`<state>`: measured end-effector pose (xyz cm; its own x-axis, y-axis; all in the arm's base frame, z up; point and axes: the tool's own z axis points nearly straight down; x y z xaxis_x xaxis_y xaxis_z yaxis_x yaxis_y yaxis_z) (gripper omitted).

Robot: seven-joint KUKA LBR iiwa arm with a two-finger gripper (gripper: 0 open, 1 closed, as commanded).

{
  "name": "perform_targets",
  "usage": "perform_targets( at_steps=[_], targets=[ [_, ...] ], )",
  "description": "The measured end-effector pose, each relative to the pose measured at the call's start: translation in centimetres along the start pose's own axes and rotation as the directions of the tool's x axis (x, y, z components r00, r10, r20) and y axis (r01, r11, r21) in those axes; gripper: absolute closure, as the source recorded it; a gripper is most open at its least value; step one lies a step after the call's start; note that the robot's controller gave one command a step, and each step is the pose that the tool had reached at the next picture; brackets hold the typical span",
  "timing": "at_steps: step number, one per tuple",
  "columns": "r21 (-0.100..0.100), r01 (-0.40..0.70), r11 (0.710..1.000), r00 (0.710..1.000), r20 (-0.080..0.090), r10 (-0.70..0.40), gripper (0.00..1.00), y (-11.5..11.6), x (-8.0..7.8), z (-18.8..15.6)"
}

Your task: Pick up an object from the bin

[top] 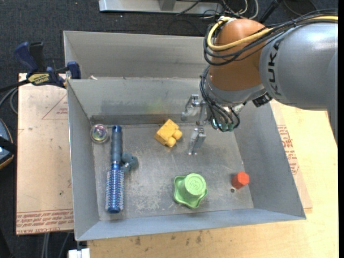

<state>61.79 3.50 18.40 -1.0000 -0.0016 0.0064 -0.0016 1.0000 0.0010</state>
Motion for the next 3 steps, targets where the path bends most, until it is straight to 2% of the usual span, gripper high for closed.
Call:
perform_targets(
  at_steps=[1,2,3],
  targets=[
    [-0.001,-0.088,0.996,0.996,0.014,0.088,0.0,0.1,-2.6,8.8],
    [0.001,0.056,0.998,0.998,0.01,-0.056,0.0,-1.9,-2.7,8.4],
    [0.004,0.21,0.978,0.978,0.01,-0.21,0.0,-6.5,-3.1,7.3]
  ],
)
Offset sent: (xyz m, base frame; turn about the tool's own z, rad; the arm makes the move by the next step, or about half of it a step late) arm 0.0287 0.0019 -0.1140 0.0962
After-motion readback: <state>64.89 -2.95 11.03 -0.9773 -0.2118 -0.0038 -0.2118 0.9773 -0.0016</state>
